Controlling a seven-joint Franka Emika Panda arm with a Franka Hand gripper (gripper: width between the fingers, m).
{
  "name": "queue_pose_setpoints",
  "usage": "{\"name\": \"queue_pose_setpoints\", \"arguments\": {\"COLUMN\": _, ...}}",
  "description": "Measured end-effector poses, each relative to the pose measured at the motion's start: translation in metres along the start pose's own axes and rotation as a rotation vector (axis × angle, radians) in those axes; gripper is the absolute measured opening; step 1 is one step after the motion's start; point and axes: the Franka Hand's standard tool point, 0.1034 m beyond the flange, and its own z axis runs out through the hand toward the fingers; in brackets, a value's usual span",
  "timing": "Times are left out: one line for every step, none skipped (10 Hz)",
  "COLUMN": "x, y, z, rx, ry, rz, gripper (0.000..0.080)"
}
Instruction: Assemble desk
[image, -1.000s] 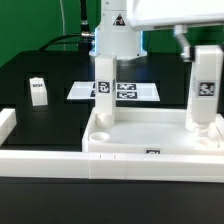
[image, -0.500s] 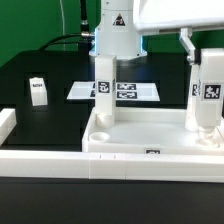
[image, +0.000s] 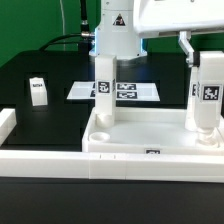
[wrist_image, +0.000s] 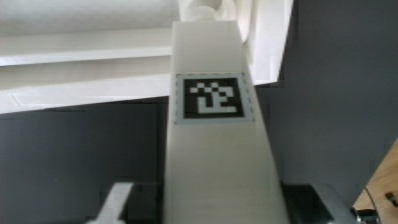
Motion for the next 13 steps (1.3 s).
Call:
{"name": "queue_pose_setpoints", "arguments": {"x": -0.0001, "y": 0.0001, "z": 0.0003, "rx": 0.000, "ry": 0.000, "rz": 0.000, "gripper": 0.0290}}
{"name": "queue_pose_setpoints", "arguments": {"x": -0.0010, "y": 0.0003, "z": 0.0014, "rx": -0.001, "ry": -0.002, "rz": 0.000, "gripper": 0.0290}}
{"name": "queue_pose_setpoints", "arguments": {"x": -0.0015, "y": 0.0004, "z": 0.0028, "rx": -0.002, "ry": -0.004, "rz": -0.001, "gripper": 0.0290}}
{"name": "queue_pose_setpoints", "arguments": {"x": -0.0021, "y": 0.0006, "z": 0.0044, "rx": -0.003, "ry": -0.006, "rz": -0.001, "gripper": 0.0290}}
{"name": "queue_pose_setpoints", "arguments": {"x": -0.0027, "y": 0.0005, "z": 0.0053, "rx": -0.003, "ry": -0.007, "rz": -0.002, "gripper": 0.0290}}
{"name": "queue_pose_setpoints", "arguments": {"x": -0.0030, "y": -0.0009, "z": 0.0053, "rx": -0.002, "ry": -0.007, "rz": -0.003, "gripper": 0.0290}}
{"name": "queue_pose_setpoints", "arguments": {"x": -0.0034, "y": -0.0022, "z": 0.0054, "rx": -0.001, "ry": -0.007, "rz": -0.005, "gripper": 0.0290}}
{"name": "queue_pose_setpoints", "arguments": {"x": -0.0034, "y": -0.0022, "z": 0.0054, "rx": -0.001, "ry": -0.007, "rz": -0.005, "gripper": 0.0290}}
{"name": "queue_pose_setpoints", "arguments": {"x": -0.0036, "y": -0.0025, "z": 0.0054, "rx": 0.000, "ry": -0.006, "rz": -0.006, "gripper": 0.0290}}
{"name": "queue_pose_setpoints", "arguments": {"x": -0.0037, "y": -0.0025, "z": 0.0053, "rx": 0.000, "ry": -0.006, "rz": -0.006, "gripper": 0.0290}}
{"name": "queue_pose_setpoints", "arguments": {"x": -0.0036, "y": -0.0025, "z": 0.0053, "rx": 0.000, "ry": -0.006, "rz": -0.006, "gripper": 0.0290}}
{"name": "queue_pose_setpoints", "arguments": {"x": -0.0035, "y": -0.0026, "z": 0.0053, "rx": 0.000, "ry": -0.006, "rz": -0.006, "gripper": 0.0290}}
{"name": "queue_pose_setpoints", "arguments": {"x": -0.0035, "y": -0.0026, "z": 0.0053, "rx": 0.000, "ry": -0.006, "rz": -0.006, "gripper": 0.0290}}
